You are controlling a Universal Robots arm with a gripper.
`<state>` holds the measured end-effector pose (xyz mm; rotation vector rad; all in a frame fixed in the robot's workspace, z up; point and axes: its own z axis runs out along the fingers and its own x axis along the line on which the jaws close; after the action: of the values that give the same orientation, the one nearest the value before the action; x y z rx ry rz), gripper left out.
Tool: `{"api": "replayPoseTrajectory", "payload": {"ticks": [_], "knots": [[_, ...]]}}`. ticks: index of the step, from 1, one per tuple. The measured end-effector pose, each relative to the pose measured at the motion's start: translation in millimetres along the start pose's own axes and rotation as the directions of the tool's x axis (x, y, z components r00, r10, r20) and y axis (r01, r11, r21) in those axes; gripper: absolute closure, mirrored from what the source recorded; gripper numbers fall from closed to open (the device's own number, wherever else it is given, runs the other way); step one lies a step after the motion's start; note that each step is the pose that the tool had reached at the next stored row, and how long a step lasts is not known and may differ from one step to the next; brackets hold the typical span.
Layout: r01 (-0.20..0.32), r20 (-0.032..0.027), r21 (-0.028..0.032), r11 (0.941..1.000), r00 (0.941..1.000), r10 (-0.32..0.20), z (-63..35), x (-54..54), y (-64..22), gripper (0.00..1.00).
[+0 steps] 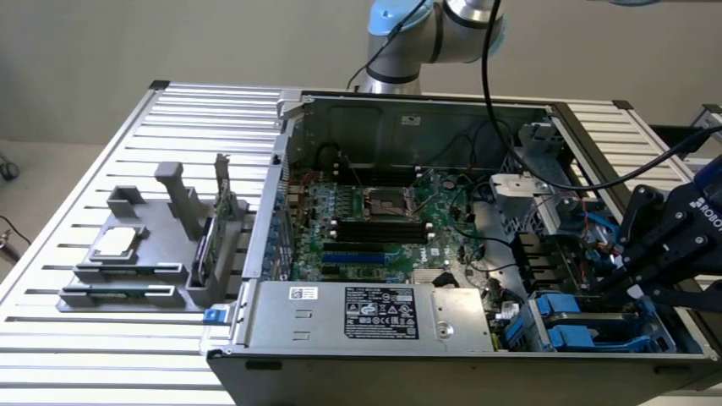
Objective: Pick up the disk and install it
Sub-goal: 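Insert the first disk wire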
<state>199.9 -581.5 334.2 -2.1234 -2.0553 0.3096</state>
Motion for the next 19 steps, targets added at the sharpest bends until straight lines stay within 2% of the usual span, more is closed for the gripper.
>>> {"api": "replayPoseTrajectory", "payload": {"ticks": [19], "knots": [[0.0,-0.0005,0.0005,1.0,1.0,0.0,2.9,0.2,1.0,0.83]]}}
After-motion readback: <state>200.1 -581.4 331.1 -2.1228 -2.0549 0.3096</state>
